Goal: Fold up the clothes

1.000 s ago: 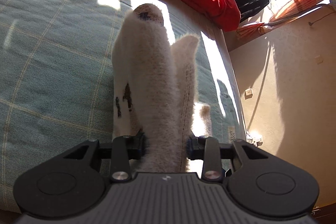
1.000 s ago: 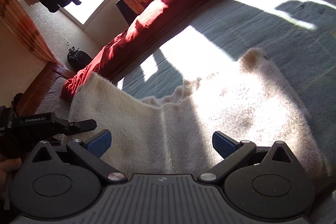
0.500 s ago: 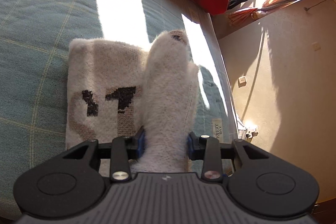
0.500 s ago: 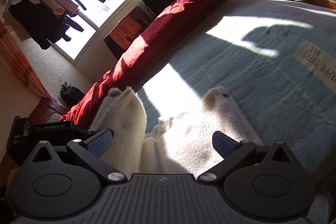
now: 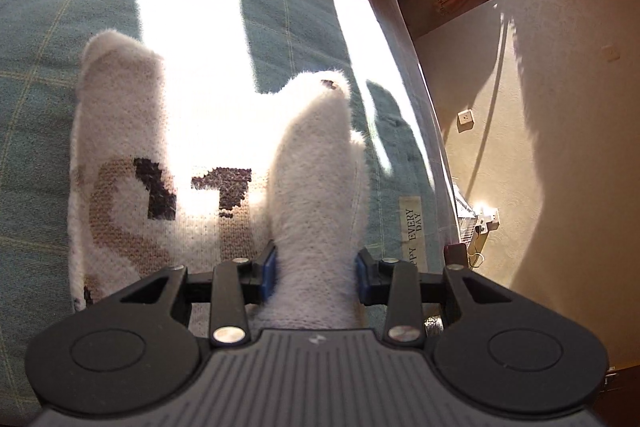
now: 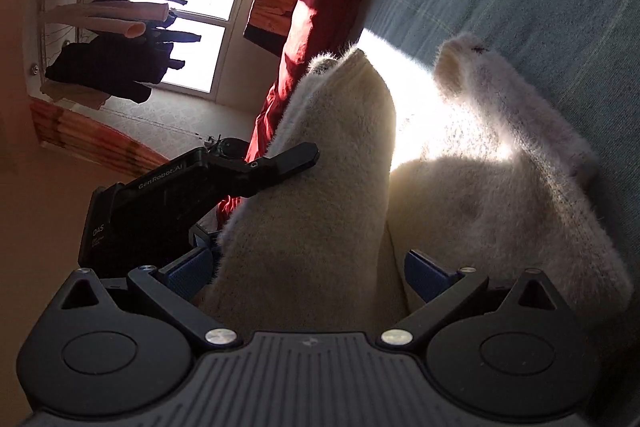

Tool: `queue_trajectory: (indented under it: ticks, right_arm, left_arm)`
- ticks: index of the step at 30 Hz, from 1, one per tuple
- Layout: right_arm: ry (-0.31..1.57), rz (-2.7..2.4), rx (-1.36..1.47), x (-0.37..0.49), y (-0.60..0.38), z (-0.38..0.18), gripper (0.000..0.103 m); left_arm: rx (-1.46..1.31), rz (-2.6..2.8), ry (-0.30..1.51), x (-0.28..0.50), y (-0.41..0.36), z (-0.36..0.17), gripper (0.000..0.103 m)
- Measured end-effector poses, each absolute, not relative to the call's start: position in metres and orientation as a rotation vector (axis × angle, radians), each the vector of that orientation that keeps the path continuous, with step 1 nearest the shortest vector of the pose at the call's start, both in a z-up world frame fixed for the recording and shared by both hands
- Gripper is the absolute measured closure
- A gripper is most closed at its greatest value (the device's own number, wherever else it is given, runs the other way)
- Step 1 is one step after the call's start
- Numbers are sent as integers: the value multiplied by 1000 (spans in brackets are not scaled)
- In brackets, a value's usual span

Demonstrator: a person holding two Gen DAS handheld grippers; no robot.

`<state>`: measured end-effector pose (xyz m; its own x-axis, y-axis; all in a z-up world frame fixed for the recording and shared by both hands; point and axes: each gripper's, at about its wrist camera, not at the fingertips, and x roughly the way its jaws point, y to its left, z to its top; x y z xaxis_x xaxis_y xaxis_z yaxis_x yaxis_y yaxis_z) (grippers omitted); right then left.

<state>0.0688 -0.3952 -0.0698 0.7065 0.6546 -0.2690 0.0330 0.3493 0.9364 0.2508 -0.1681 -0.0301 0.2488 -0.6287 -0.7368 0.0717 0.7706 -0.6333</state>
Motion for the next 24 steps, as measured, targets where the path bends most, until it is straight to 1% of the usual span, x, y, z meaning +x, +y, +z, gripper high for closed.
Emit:
queue_trajectory:
  ticks: [14, 15, 16, 19, 24]
  right_arm:
    - [661, 260, 1107, 37, -449, -64, 0]
    - [661, 251, 1109, 36, -452, -65, 0]
    - [662, 247, 1109, 36, -453, -65, 0]
    - [665, 240, 1110, 36, -456, -67, 0]
    - [676, 244, 1117, 36, -457, -69, 0]
  left_arm:
    - [-481, -504, 1295, 254, -224, -67, 67]
    - [-475, -505, 1294, 253, -227, -68, 66]
    - [-470, -506, 1294, 253, -230, -69, 63]
    - [-441, -525, 1285, 252, -239, -66, 57]
    - [-444, -581, 1270, 250, -240, -60, 57]
